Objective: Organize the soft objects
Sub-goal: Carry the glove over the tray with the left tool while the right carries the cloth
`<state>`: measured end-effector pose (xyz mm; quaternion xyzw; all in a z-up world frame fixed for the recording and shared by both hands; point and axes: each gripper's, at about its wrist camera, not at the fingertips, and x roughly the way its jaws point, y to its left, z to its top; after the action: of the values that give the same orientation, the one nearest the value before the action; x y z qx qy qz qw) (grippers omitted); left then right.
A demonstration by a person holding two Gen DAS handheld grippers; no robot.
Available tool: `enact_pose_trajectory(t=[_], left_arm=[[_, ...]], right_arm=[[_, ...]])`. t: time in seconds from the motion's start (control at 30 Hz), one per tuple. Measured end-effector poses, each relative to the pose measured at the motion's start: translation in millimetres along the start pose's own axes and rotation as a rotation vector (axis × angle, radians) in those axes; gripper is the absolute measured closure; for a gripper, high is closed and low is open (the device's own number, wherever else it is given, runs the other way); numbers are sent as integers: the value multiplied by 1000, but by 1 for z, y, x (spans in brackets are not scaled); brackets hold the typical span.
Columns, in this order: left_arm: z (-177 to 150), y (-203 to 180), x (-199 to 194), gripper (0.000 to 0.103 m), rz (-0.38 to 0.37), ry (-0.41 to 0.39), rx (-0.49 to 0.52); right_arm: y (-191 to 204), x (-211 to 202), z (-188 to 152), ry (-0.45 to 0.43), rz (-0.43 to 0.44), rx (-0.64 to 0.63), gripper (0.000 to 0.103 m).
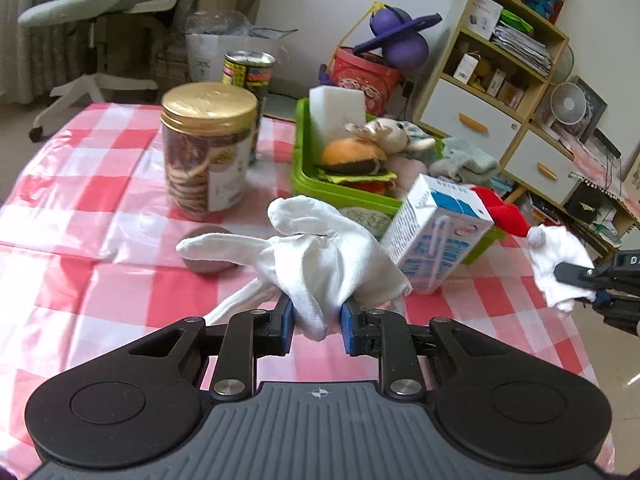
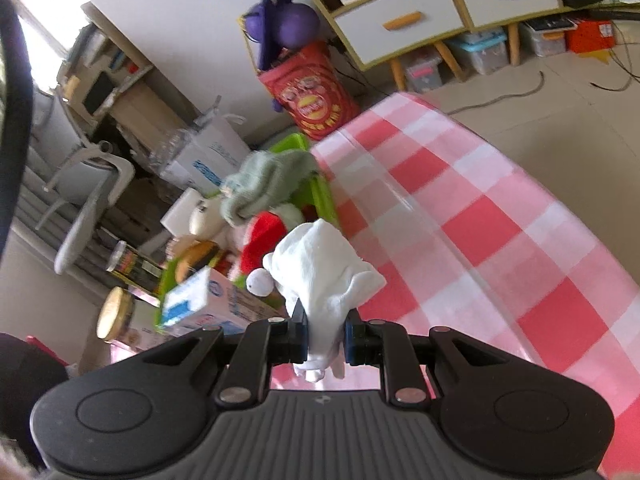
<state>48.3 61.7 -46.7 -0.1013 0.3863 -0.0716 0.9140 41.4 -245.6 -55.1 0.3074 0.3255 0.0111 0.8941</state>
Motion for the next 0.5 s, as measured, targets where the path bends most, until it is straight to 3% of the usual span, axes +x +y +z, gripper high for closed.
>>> enact_pose_trajectory(t=[0.17,0.3,0.5], left_arm=[[13,-7,-1,81,15,-29,26],[34,-18,1,81,48,-55,102],[74,-30,18,81,64,-43,157]], right_arm=[[16,-2,1,-49,66,-36,103],[32,0,9,-70,115,-58,103],[74,15,35,-83,173,-234,103]])
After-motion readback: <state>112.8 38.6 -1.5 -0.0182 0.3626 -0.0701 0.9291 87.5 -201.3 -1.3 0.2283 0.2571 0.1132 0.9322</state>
